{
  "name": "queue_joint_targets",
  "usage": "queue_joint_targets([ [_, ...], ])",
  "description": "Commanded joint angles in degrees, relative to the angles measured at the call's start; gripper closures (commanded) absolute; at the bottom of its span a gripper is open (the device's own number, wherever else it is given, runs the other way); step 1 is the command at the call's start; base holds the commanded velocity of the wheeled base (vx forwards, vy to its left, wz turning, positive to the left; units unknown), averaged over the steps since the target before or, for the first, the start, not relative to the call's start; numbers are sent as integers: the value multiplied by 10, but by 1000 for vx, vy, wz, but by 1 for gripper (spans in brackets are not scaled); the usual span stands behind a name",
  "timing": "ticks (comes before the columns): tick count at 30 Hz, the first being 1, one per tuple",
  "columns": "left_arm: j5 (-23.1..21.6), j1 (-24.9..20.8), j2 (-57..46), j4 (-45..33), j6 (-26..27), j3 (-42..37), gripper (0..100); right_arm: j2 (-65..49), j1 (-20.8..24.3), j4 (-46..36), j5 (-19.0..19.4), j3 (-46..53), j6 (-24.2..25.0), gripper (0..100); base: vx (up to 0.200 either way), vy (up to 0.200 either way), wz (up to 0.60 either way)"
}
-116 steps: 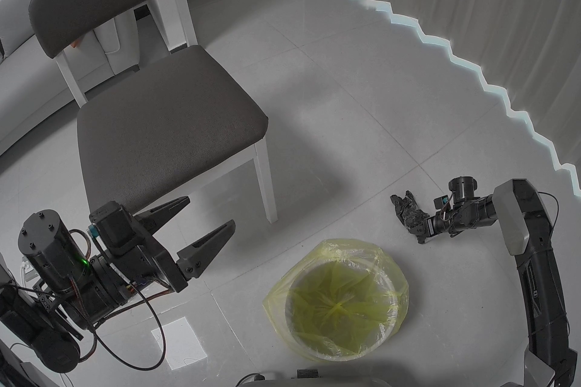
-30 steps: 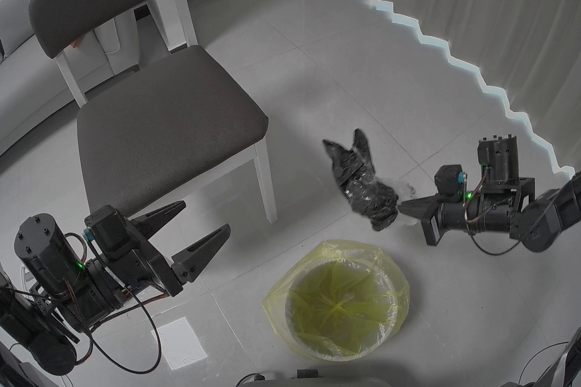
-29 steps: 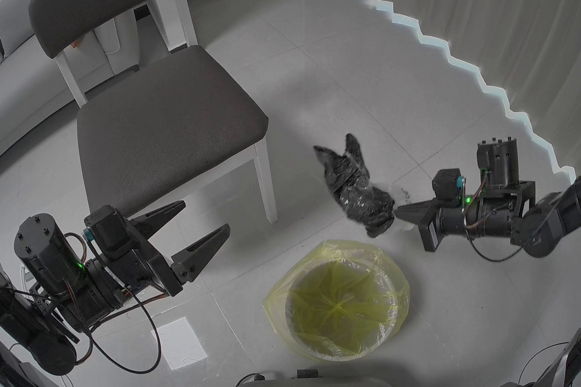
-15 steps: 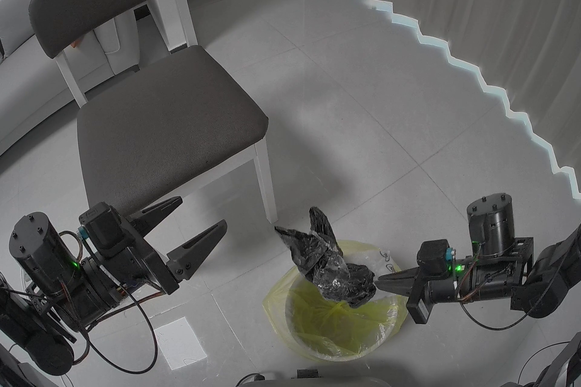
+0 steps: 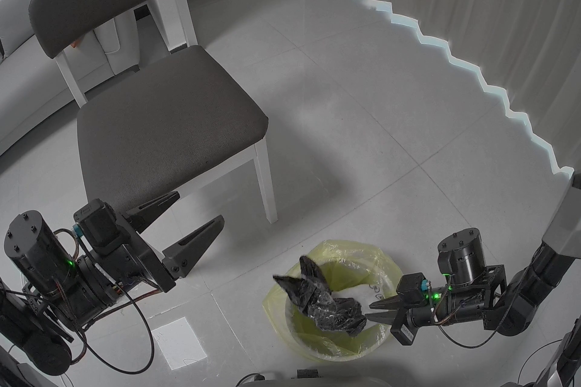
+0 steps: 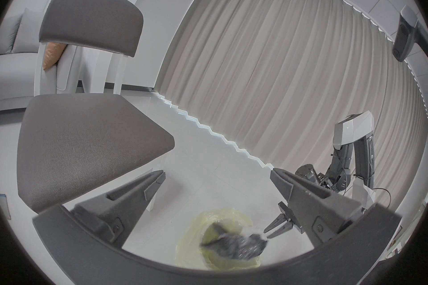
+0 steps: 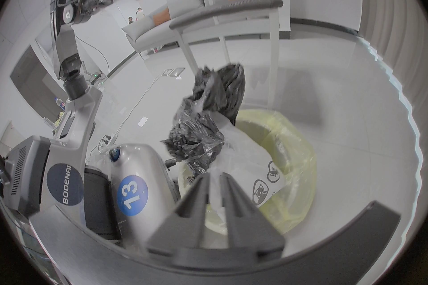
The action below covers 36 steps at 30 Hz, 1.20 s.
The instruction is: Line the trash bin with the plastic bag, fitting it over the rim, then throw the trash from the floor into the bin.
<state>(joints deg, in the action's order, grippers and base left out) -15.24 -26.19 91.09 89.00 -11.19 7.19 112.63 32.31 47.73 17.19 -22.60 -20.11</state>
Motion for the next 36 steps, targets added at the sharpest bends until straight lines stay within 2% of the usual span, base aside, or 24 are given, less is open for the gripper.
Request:
queue_joint_targets([
  [1,-1,0,-4,10,-1,0,0,37,0,2,-1,5,-1,0,0,0,0],
  [13,-1,0,-12,10,-1,-5,0,12,-23,38,-2,3,0,0,0,0,0],
  [16,0,0,-12,10,1,-6,0,-22,-37,50,-18,0,3,0,0,0,0],
  [19,0,27,-2,6,20,-7,0,-92,-63,46,-77,-10,11,0,0,0,0],
  [22,-1,61,14,-23,76,-8,0,-148,-90,32,-134,-21,21,0,0,0,0],
  [23,-1,70,16,-33,86,-8,0,-158,-95,28,-142,-24,21,0,0,0,0],
  [24,3,99,26,-75,124,-3,0,-188,-112,11,-166,-36,22,0,0,0,0],
  [26,29,137,30,-134,158,12,0,-234,-146,-15,-172,-48,22,0,0,0,0],
  [29,70,153,10,-187,144,41,0,-291,-184,-57,-172,-70,22,0,0,0,0],
  [34,68,149,-49,-274,121,99,0,-392,-207,-174,-172,-116,22,0,0,0,0],
  [36,56,143,-82,-314,100,122,0,-429,-208,-247,-175,-133,24,0,0,0,0],
])
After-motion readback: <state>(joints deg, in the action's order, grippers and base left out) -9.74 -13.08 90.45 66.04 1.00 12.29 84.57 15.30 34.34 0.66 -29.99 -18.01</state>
